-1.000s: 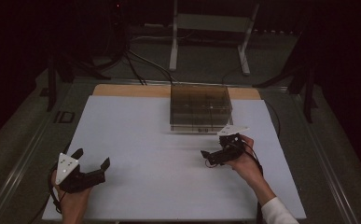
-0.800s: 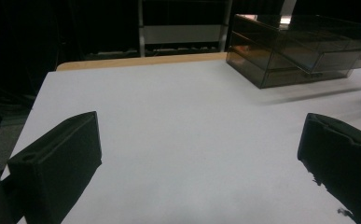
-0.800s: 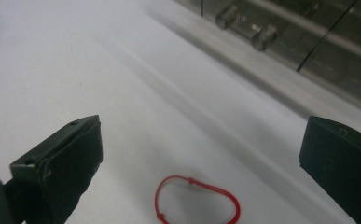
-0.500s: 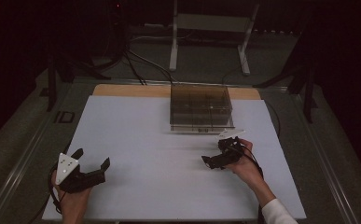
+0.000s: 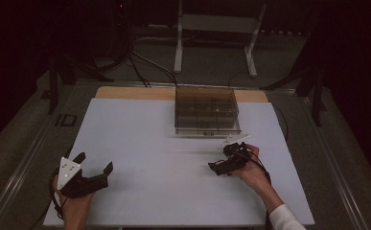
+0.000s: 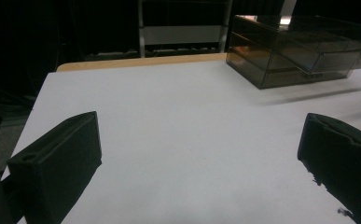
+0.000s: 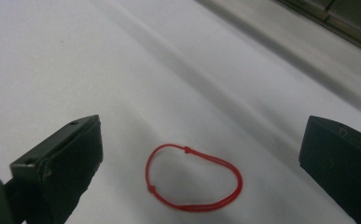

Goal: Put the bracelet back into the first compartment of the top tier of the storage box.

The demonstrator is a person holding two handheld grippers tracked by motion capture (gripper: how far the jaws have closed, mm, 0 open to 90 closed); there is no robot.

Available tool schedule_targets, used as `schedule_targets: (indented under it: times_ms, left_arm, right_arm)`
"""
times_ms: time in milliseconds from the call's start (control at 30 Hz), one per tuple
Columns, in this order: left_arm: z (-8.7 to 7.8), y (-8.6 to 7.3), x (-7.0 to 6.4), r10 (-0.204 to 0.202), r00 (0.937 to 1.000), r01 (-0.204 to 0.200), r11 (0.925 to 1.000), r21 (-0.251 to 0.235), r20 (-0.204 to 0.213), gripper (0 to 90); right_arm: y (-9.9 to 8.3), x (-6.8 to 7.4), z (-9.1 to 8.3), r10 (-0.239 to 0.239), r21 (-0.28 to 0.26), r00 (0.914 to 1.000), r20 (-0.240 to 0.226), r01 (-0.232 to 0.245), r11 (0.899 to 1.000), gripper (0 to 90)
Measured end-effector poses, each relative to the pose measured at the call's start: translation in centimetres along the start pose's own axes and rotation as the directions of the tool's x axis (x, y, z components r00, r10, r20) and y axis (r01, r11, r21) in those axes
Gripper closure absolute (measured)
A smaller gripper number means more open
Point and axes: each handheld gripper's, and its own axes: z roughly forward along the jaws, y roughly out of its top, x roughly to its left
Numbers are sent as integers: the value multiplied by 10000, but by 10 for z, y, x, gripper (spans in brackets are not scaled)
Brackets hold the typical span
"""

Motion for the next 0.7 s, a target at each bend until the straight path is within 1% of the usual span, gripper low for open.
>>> schedule_targets:
  times_ms: [400,500,600,700]
  left_arm:
    - [0,0,0,-5,10000,5,10000,-1,-7,11]
    - [0,0,0,-2,10000,2,10000,2,-7,11]
    - [1,0,0,-19,10000,18,10000,13,2,11]
    - [1,0,-1,3,10000,-3,10000,25,15,11]
  right_arm:
    - [-5,-1,6,15,274,10000,68,-17,9996,0]
    - [-9,-1,8,85,291,10000,47,-86,9995,5]
    - [-14,-2,11,121,463,9999,84,-125,9988,5]
    - [-16,-3,12,112,476,9999,84,-115,9988,5]
